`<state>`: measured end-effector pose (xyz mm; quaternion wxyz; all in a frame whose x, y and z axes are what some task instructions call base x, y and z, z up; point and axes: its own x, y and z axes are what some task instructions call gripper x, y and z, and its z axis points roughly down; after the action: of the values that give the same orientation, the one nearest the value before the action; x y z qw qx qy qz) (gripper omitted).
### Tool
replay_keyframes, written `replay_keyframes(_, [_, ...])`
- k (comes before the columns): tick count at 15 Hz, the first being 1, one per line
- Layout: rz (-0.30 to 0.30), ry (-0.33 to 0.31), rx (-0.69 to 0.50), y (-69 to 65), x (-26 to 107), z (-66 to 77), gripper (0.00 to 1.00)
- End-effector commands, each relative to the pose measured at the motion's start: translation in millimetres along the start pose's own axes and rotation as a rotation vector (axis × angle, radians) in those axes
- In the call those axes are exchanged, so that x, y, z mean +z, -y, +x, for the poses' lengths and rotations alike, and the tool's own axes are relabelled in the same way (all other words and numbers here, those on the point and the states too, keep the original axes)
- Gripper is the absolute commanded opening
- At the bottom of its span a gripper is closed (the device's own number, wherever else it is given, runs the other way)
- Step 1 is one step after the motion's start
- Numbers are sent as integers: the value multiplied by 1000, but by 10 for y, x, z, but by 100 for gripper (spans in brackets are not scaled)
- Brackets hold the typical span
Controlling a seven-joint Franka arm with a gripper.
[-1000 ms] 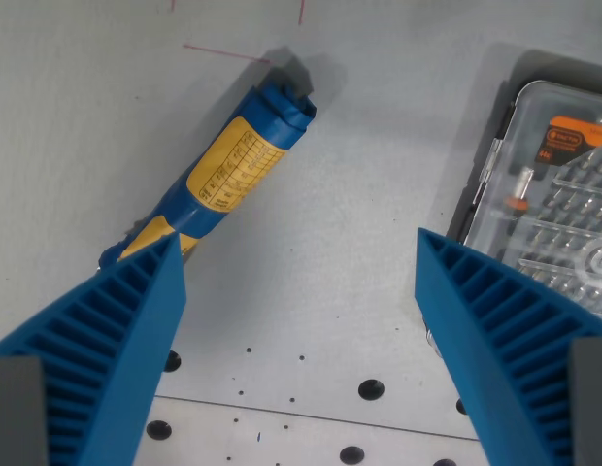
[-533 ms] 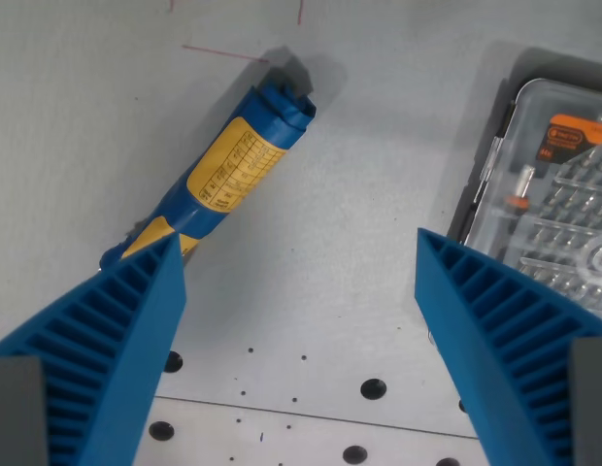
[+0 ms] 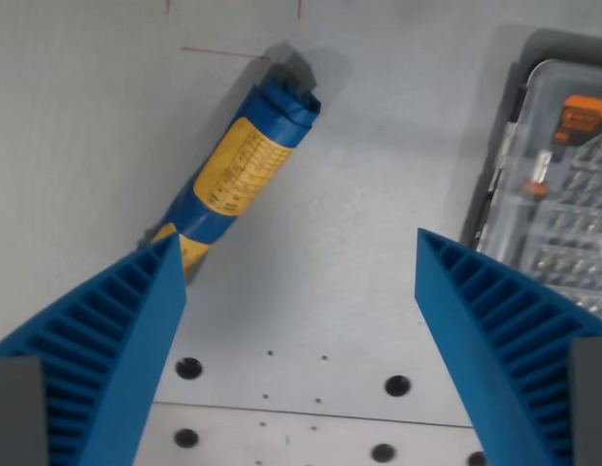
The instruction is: Move above the blue bag
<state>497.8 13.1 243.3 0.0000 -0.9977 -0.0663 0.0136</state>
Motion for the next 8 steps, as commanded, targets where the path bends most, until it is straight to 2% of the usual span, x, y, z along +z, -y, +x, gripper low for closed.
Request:
replay_keyframes(1, [-7, -72, 188, 59, 83, -26, 100])
replay_keyframes(8, [4, -97, 376, 158, 272, -66, 100])
